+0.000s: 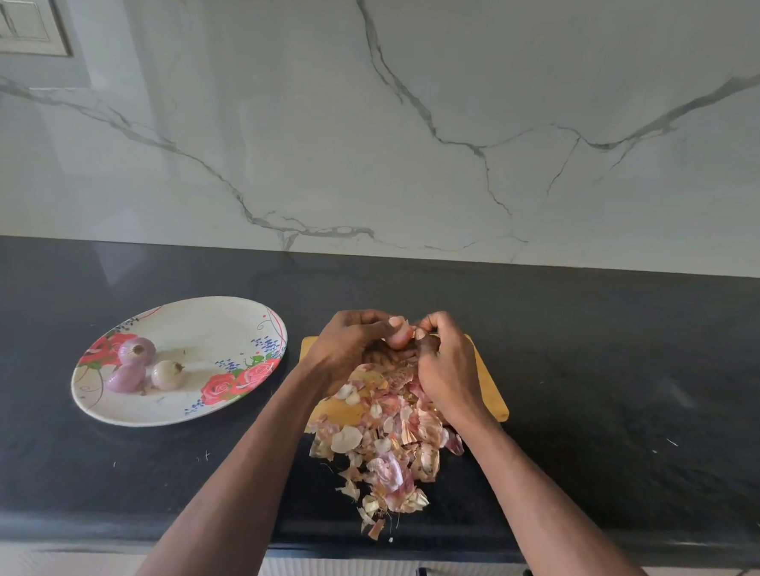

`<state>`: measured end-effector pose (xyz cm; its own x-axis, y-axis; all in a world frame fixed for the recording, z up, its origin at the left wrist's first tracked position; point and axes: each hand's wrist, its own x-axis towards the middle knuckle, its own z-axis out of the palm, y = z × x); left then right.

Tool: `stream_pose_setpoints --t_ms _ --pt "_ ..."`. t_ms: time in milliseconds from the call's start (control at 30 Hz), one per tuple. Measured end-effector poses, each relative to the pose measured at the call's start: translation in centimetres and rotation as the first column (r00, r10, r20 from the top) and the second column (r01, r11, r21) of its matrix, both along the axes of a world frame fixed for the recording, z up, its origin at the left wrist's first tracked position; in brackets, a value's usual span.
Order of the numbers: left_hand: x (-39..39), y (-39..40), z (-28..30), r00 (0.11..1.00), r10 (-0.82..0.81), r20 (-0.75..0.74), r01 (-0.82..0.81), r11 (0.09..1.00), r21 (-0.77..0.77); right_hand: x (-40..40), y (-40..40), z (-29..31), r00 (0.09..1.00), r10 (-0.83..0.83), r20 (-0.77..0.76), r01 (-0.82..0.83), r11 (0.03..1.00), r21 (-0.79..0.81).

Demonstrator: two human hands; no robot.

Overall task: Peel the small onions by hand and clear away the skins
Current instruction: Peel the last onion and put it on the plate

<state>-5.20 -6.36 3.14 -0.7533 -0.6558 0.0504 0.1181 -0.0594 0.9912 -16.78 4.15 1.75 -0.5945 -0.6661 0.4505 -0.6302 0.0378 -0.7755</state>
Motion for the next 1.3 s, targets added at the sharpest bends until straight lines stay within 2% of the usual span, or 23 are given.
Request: stream_pose_setpoints --t_ms 100,300,367,467,667,767,900,1033,1133,1200,1300 --pt "-0.3 -0.3 -0.2 0.996 0.073 -0.049 -0.072 0.997 0.033 0.1 -0.2 -0.1 1.0 -0.013 0.006 0.013 1.0 -0.003" --pt "-0.2 0.4 -0.1 1.0 -0.009 -0.009 0.009 0.999 -0.054 0.4 -0.2 -0.3 0.999 -0.032 -0.033 0.032 0.999 -0.021" --pt "-0.3 0.3 -0.1 1.0 0.025 -0.013 -0.026 0.998 -0.048 0.5 -0.3 -0.3 0.998 -0.029 -0.054 0.027 0.999 -0.031" --pt "-0.3 0.0 -0.2 0.996 0.077 -0.051 -0.078 0.997 -0.007 0.5 -0.5 -0.3 0.999 -0.048 0.004 0.048 0.999 -0.012" --pt "-0.2 0.9 0.2 1.0 0.002 0.019 0.001 0.988 -0.158 0.6 -0.1 -0.2 0.998 -0.059 -0.017 0.059 0.998 -0.039" --pt "-0.4 0.8 0.0 0.997 0.076 -0.002 -0.075 0.977 -0.198 0.9 -0.2 -0.2 0.995 -0.083 -0.049 0.081 0.995 -0.05" --pt "-0.4 0.3 -0.1 0.99 0.109 -0.086 -0.114 0.992 -0.056 0.0 -0.3 -0.1 0.981 -0.145 0.131 0.155 0.986 -0.066" --pt "-0.3 0.0 0.0 0.993 0.031 -0.114 -0.013 0.988 0.154 -0.3 0.1 -0.2 0.992 -0.124 0.037 0.127 0.986 -0.103" --pt "-0.3 -0.1 0.2 0.985 0.038 -0.17 0.01 0.961 0.275 -0.1 0.1 -0.4 0.991 -0.122 -0.061 0.115 0.989 -0.095" --pt "-0.2 0.0 0.4 0.981 0.055 -0.187 0.007 0.949 0.314 -0.2 0.0 -0.4 0.994 -0.107 -0.013 0.104 0.987 -0.123" --pt "-0.3 0.0 0.4 0.986 0.046 -0.161 0.004 0.955 0.296 -0.2 0.1 -0.2 0.996 -0.022 0.092 0.035 0.989 -0.145"
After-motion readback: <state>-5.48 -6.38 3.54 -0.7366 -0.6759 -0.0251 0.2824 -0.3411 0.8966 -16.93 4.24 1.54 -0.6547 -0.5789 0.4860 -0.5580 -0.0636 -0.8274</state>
